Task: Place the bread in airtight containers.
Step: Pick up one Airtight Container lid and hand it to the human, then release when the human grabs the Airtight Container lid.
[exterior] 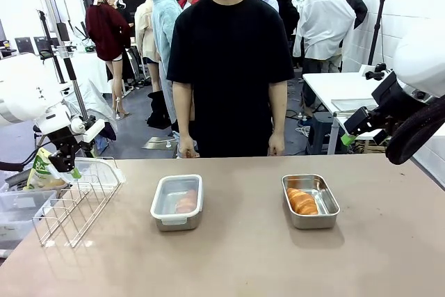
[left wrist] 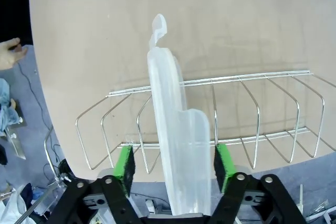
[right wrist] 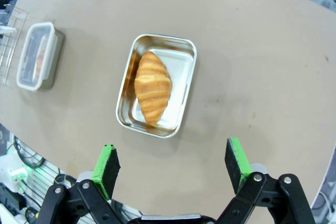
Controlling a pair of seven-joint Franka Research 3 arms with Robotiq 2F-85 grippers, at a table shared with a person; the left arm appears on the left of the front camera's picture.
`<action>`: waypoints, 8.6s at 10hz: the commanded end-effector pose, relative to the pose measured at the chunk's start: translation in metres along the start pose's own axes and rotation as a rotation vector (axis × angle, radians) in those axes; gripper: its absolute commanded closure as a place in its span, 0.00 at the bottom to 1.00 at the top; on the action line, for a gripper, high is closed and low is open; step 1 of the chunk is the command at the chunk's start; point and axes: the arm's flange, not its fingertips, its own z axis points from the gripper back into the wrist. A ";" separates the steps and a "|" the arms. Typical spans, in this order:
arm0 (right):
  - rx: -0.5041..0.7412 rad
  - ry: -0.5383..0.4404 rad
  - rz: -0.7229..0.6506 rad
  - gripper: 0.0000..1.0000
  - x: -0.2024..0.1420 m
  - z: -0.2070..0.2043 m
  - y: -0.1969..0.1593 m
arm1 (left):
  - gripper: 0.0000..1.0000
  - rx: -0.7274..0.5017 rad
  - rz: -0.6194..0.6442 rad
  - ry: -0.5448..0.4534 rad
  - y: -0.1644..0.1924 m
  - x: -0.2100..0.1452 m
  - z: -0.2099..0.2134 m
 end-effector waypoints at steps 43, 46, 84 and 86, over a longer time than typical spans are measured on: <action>0.000 0.002 0.001 0.00 0.001 -0.001 0.000 | 1.00 0.650 -0.620 -0.069 0.067 0.352 0.197; 0.000 0.002 0.001 0.00 0.001 -0.001 0.000 | 1.00 0.636 -0.609 -0.060 0.068 0.356 0.194; 0.000 0.002 0.001 0.00 0.001 -0.001 0.000 | 0.05 0.624 -0.663 -0.073 0.074 0.358 0.197; 0.000 0.002 0.001 0.00 0.001 -0.001 0.000 | 0.00 0.628 -0.668 -0.081 0.073 0.359 0.200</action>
